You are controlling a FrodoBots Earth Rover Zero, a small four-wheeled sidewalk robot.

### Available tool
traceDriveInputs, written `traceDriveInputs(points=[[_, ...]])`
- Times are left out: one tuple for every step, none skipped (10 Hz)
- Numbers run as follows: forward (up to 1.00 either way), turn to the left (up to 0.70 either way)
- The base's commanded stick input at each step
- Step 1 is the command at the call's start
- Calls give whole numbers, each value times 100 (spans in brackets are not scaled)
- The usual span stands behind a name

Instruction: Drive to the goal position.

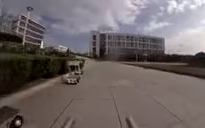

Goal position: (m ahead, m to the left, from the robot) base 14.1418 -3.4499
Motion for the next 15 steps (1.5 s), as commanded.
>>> traceDriveInputs(points=[[100, 0], [100, 0], [100, 0], [100, 0], [100, 0], [100, 0], [100, 0], [100, 0], [100, 0], [100, 0], [100, 0], [100, 0], [100, 0], [100, 0], [100, 0]])
